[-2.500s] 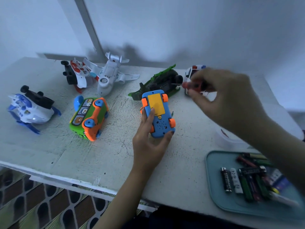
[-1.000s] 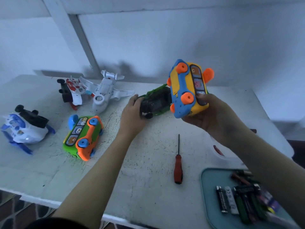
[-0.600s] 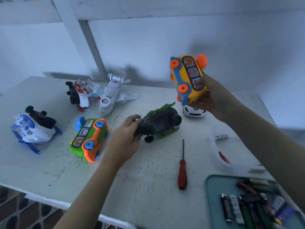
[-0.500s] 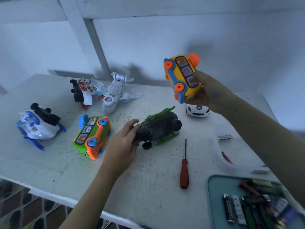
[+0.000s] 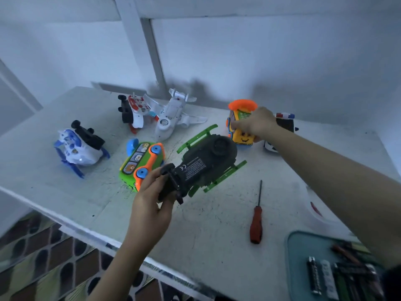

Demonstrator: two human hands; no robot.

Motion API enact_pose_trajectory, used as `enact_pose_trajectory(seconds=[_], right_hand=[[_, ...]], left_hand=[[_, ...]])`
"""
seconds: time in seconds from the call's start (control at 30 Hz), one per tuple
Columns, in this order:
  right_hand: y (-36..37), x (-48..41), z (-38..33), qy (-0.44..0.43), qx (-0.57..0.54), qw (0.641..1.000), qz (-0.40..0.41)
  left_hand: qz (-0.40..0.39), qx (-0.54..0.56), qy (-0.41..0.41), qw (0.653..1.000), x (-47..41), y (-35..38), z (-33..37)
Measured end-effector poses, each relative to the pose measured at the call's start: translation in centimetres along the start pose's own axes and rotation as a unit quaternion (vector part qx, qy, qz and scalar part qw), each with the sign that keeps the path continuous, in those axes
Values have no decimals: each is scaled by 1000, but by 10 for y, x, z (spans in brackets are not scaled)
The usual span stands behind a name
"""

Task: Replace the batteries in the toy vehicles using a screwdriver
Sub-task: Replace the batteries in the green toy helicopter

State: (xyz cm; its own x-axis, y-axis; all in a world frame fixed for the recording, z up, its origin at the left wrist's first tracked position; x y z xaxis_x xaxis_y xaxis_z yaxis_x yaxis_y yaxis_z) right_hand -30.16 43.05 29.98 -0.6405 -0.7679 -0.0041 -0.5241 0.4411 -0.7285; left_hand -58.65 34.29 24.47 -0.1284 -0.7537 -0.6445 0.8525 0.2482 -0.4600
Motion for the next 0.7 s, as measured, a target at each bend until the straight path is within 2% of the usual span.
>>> enact_pose_trajectory(seconds=[0.2,0.5,0.7], right_hand=[[14,2,-2,42,12,999,-6],[24,-4,8,78,-70,994,-38],[26,-3,9,57,-48,997,-35]], left_hand=[[-13,13,-31,999,6,0,-5],[-23,1,-1,1000,8,5,0],[-24,5,-6,1000,7,6,-1]])
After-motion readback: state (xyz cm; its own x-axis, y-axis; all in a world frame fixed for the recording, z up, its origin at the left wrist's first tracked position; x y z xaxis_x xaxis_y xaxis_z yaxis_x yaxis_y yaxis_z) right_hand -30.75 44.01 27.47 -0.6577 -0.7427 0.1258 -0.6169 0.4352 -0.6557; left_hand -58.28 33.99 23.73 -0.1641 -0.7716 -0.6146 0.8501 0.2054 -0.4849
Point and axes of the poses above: each hand's wrist, its own x-axis away from the middle knuckle, its own y-axis out of the palm, z = x × y, the point moved 1 cm from there along -x, towards the middle knuckle, and after that the axes turned 13 degrees about z, right-handed, at the moved point
